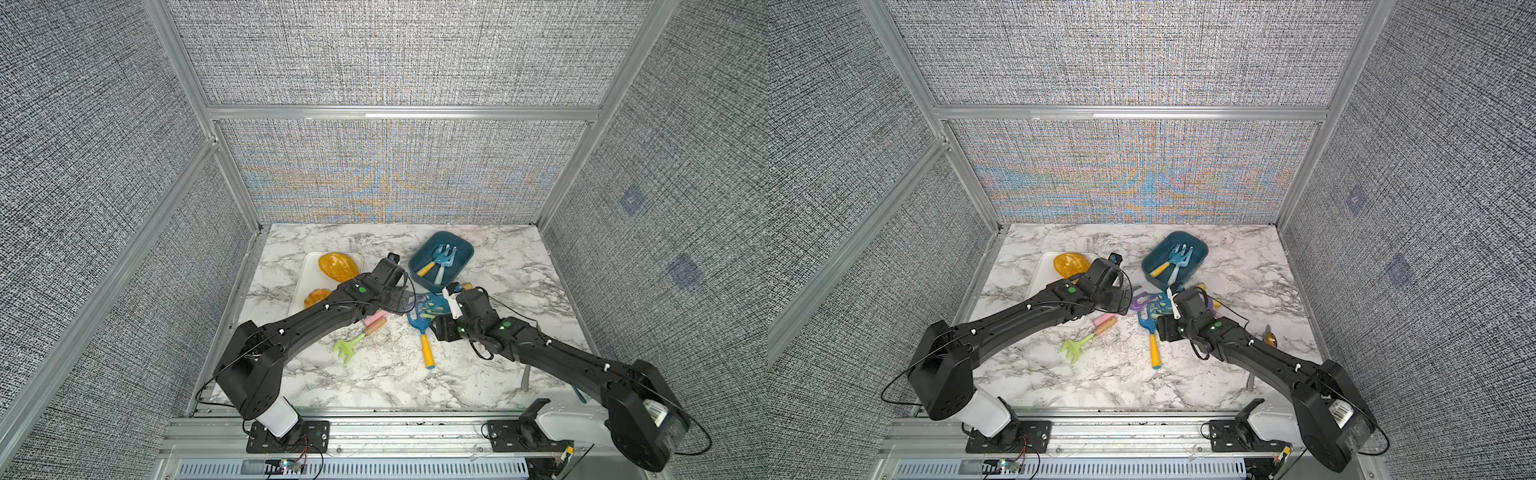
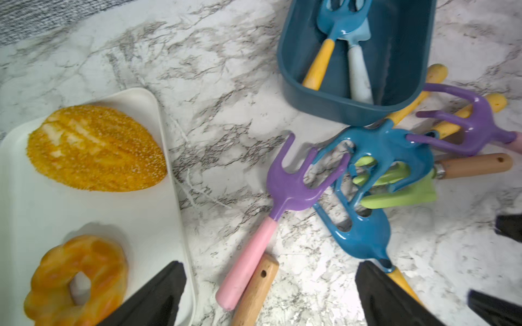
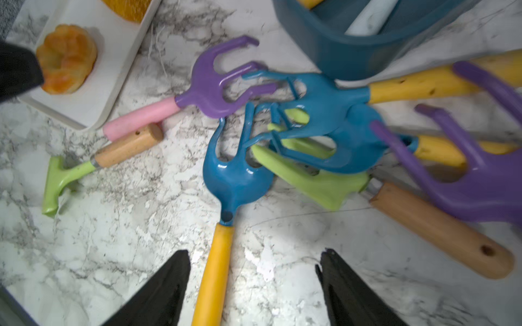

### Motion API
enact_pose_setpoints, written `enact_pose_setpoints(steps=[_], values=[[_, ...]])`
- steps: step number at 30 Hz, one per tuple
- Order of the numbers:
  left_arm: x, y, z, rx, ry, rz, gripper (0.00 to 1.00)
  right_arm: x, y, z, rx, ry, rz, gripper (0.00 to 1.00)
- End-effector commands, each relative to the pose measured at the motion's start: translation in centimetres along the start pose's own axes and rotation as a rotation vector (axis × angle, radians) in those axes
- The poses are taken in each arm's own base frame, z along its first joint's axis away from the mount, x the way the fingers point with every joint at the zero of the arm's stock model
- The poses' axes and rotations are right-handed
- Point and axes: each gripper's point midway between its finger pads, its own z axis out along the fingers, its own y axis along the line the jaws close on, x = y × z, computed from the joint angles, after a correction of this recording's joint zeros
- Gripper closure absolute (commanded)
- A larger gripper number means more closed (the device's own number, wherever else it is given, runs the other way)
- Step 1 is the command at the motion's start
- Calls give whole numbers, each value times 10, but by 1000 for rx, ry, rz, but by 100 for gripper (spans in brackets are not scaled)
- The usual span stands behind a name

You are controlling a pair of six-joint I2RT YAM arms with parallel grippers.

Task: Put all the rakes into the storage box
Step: Pick up the rake at the center of the board.

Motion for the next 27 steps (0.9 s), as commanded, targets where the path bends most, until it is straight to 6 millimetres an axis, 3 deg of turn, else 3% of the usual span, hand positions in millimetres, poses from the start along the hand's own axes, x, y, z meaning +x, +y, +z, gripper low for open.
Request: enact_pose_setpoints(steps=[1,6,10,12,23,27], values=[[-7,19,-2,-56,-89,-49,1,11,10,2,25,46,1,23],[7,43,1,-79,-107,-128,1,32,26,12,65,130,-8,26],[9,49,-2,-89,-112,-139,1,47,20,25,145,185,-11,32],[10,51,-4,-97,-115,-140,1,40,24,30,163,179,-12,36],[10,56,-9,-115,-128,-144,1,58,28,58,239,256,-69,49],[9,57,-10,-120,-138,-148,1,62,28,60,251,264,-77,61]])
